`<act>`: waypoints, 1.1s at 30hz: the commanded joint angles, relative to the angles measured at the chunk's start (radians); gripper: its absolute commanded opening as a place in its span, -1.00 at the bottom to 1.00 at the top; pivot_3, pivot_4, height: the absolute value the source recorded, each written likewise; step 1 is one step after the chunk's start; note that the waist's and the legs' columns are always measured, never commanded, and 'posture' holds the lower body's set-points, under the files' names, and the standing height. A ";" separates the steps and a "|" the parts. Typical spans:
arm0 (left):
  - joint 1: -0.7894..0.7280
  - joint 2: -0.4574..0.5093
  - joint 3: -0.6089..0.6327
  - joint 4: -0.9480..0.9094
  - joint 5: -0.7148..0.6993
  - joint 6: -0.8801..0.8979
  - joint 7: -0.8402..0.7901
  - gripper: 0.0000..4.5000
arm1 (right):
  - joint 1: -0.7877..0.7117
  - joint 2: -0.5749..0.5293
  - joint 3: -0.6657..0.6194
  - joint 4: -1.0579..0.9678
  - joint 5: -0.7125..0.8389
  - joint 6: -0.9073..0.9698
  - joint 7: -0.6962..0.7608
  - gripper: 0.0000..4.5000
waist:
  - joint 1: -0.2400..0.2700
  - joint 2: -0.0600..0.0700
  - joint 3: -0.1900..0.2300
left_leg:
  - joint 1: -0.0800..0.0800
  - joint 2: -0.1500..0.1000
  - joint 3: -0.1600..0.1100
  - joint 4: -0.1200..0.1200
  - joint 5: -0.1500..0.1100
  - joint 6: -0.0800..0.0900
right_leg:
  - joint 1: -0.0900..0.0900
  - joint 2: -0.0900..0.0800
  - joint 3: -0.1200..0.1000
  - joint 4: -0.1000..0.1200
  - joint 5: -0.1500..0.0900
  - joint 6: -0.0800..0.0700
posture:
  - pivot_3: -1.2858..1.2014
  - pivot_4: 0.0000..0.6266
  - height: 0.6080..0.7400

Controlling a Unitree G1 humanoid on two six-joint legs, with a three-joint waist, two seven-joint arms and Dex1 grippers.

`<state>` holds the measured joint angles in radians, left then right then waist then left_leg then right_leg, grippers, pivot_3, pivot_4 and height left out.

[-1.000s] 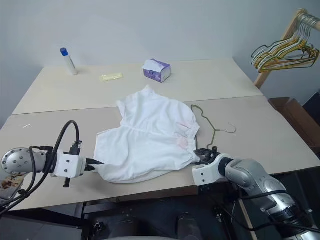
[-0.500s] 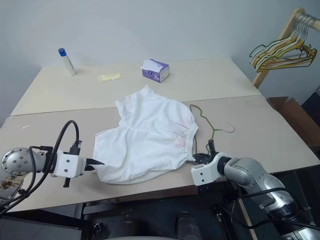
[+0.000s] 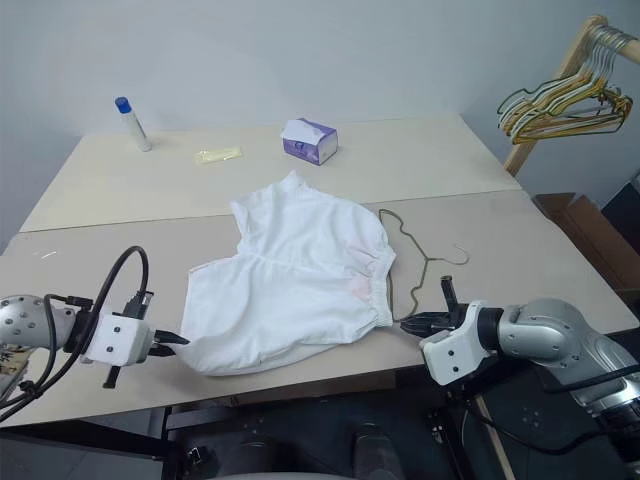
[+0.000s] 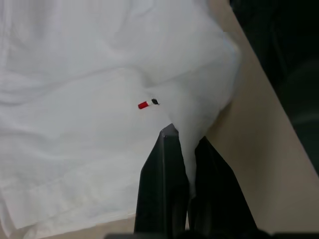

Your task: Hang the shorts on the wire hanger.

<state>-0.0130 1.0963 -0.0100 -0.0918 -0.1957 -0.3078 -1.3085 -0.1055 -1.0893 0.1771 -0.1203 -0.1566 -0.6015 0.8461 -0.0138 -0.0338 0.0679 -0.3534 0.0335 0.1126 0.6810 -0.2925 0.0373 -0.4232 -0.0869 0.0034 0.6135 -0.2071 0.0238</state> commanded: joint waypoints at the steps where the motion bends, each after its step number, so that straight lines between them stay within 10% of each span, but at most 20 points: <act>1: -0.005 -0.009 0.023 -0.035 -0.005 0.010 0.024 -1.00 | -0.025 0.011 -0.045 -0.036 0.052 0.060 0.015 -0.99 | 0.001 0.000 0.000 | 0.000 0.000 0.000 0.000 0.000 0.000 | 0.000 0.000 0.000 0.000 0.000 0.000 | 0.05 -0.84 1.00; 6: 0.004 -0.008 0.029 -0.049 -0.004 0.020 0.033 -1.00 | 0.036 0.048 -0.061 -0.185 0.069 0.223 0.017 -0.69 | 0.003 0.000 0.000 | 0.000 0.000 0.000 0.001 0.000 0.000 | 0.000 0.000 0.000 0.001 0.001 0.001 | 0.06 -0.84 1.00; 15: 0.009 -0.013 0.026 -0.054 0.002 0.022 0.051 -1.00 | 0.058 0.191 0.011 -0.360 -0.205 0.562 -0.006 0.72 | 0.005 0.000 0.000 | -0.001 0.000 0.000 0.001 0.000 0.000 | -0.001 0.000 0.000 0.001 0.002 0.002 | 0.06 -0.83 1.00; 19: 0.011 -0.013 0.027 -0.054 0.007 0.021 0.057 -1.00 | 0.052 0.223 0.058 -0.370 -0.299 0.596 -0.008 0.72 | 0.006 0.000 0.000 | -0.001 -0.001 0.001 0.001 0.000 0.000 | -0.001 0.000 -0.001 0.001 0.000 0.000 | 0.06 -0.82 1.00; 31: 0.025 -0.030 0.020 -0.065 0.017 0.023 0.074 -1.00 | -0.008 0.244 0.069 -0.276 -0.339 0.512 -0.034 -0.98 | 0.004 0.000 0.000 | -0.001 -0.001 0.001 0.001 0.000 0.000 | -0.001 0.001 -0.001 0.001 0.000 0.000 | 0.06 -0.82 1.00; 33: 0.041 -0.026 0.026 -0.072 0.004 0.027 0.062 -1.00 | -0.011 0.213 0.041 -0.257 -0.293 0.442 -0.031 -0.99 | 0.004 0.000 0.000 | -0.001 -0.002 0.001 0.001 0.000 0.000 | -0.001 0.001 -0.001 0.001 0.000 0.000 | 0.06 -0.83 1.00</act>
<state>0.0225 1.0659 -0.0079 -0.1418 -0.1725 -0.2823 -1.2452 -0.1001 -0.8551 0.2638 -0.3725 -0.4848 -0.1062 0.8256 -0.0102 -0.0339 0.0677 -0.3544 0.0321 0.1133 0.6820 -0.2925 0.0370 -0.4238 -0.0863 0.0026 0.6140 -0.2070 0.0233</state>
